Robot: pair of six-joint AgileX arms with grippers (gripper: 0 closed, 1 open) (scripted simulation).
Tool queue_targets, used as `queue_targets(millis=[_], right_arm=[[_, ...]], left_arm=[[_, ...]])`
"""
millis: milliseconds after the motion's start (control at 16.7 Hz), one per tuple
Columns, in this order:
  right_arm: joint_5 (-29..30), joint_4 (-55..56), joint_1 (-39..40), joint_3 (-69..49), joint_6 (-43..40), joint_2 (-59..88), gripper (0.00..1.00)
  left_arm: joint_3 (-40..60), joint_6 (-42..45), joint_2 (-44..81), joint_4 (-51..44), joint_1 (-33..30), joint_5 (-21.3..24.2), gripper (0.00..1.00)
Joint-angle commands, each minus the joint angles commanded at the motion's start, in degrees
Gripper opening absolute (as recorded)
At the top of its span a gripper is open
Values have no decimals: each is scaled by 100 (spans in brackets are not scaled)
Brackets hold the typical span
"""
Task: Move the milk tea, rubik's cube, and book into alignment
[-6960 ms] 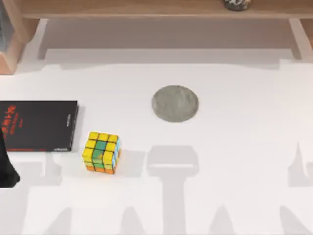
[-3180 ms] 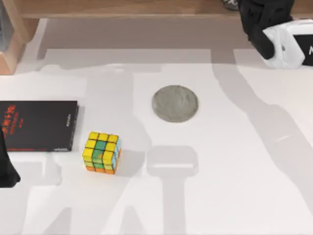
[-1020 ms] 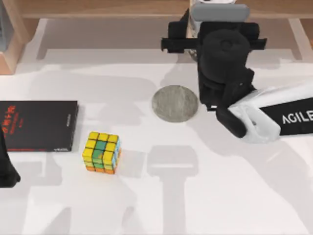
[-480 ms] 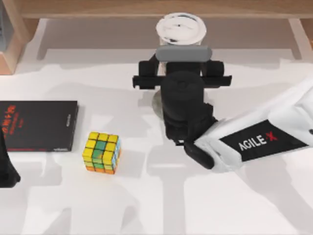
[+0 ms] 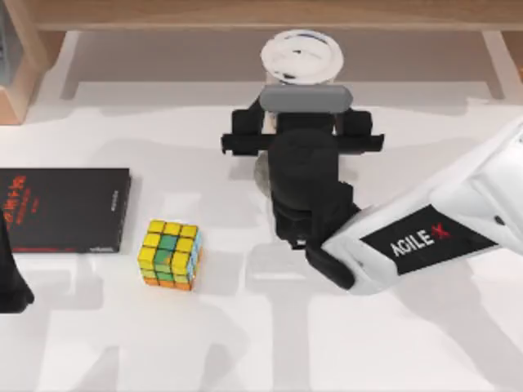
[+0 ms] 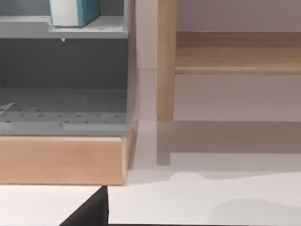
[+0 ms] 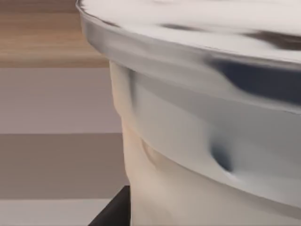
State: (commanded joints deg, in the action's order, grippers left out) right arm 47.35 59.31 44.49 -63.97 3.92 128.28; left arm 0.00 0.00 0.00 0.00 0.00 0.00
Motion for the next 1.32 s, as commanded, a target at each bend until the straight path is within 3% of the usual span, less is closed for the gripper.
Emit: queue_targets(millis=[480,1260,1320], right_arm=[[9,232,10,21,-5,248,0],[9,232,10,21,-5,248,98],[9,232,10,21,-5,248,100]], left_arm=[[0,0,0,0,0,0,100],[0,0,0,0,0,0,100],[0,0,0,0,0,0,100]])
